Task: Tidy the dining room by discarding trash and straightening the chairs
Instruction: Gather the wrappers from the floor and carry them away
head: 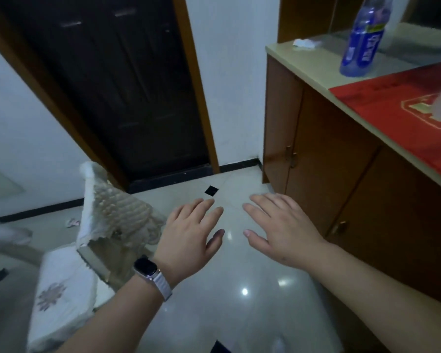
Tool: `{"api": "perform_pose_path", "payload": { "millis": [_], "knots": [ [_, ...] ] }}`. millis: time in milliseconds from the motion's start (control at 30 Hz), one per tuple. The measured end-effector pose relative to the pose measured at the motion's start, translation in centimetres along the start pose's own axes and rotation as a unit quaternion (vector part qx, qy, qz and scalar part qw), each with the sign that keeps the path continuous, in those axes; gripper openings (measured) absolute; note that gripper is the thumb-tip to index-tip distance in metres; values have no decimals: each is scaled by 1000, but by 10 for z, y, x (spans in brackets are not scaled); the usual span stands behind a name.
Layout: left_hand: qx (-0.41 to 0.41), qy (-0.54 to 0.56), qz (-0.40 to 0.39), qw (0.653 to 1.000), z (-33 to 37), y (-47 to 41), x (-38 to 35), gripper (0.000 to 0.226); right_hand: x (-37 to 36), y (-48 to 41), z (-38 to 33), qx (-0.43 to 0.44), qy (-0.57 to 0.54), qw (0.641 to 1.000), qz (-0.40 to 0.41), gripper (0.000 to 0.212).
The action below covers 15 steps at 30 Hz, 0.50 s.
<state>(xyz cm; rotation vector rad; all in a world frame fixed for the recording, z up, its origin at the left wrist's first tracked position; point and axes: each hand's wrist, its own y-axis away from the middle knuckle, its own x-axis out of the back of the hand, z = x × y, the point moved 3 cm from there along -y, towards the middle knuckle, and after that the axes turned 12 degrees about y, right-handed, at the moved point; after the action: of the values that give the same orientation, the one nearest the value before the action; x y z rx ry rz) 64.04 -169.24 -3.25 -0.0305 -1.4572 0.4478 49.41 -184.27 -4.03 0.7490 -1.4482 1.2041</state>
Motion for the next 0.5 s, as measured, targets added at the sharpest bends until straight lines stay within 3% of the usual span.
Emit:
{"api": "perform_pose_path", "payload": {
  "millis": [267, 500],
  "knots": [
    [64, -29, 15, 997, -42, -35, 0, 44, -22, -85, 19, 67, -29, 997, 19, 51],
    [104, -21, 34, 994, -125, -66, -26, 43, -62, -175, 11, 106, -41, 993, 17, 51]
  ]
}}
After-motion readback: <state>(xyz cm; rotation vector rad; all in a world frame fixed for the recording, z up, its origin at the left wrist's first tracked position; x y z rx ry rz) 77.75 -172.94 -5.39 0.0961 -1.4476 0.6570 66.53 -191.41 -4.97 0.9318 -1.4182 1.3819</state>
